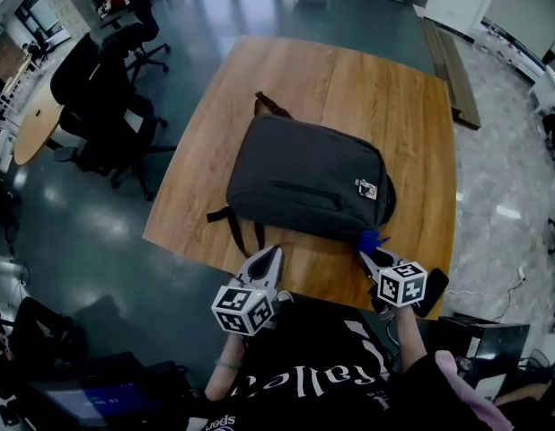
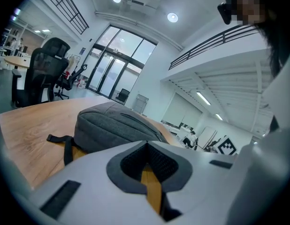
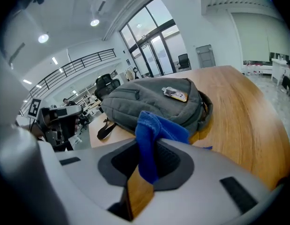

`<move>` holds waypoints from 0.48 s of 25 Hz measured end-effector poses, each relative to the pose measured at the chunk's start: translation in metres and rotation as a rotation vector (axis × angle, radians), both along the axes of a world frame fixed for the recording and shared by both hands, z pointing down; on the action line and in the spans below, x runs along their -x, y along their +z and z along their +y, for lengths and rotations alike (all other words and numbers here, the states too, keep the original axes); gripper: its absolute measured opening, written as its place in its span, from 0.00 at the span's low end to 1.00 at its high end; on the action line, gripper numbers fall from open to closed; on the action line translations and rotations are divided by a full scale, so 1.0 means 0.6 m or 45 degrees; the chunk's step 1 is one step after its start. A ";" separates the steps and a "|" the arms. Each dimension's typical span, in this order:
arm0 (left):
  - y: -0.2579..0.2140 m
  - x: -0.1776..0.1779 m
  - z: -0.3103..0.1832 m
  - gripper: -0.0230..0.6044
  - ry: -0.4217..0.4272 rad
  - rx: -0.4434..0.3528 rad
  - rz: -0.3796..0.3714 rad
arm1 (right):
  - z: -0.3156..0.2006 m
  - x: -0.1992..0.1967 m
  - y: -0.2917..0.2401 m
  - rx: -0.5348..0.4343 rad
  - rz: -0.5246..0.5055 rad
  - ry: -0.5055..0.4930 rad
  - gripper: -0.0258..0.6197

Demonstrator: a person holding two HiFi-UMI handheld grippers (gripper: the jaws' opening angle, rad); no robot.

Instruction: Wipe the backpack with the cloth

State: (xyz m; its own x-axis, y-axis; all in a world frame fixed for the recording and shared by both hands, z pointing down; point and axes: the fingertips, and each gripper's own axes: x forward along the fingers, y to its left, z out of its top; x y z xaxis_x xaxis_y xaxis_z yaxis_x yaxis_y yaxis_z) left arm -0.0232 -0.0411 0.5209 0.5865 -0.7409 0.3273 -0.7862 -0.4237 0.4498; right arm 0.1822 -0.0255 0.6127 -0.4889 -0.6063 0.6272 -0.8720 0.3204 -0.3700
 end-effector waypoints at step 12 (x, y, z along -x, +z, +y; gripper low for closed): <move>0.027 0.081 0.022 0.03 -0.057 -0.001 -0.002 | 0.003 0.178 0.019 0.045 -0.040 -0.202 0.14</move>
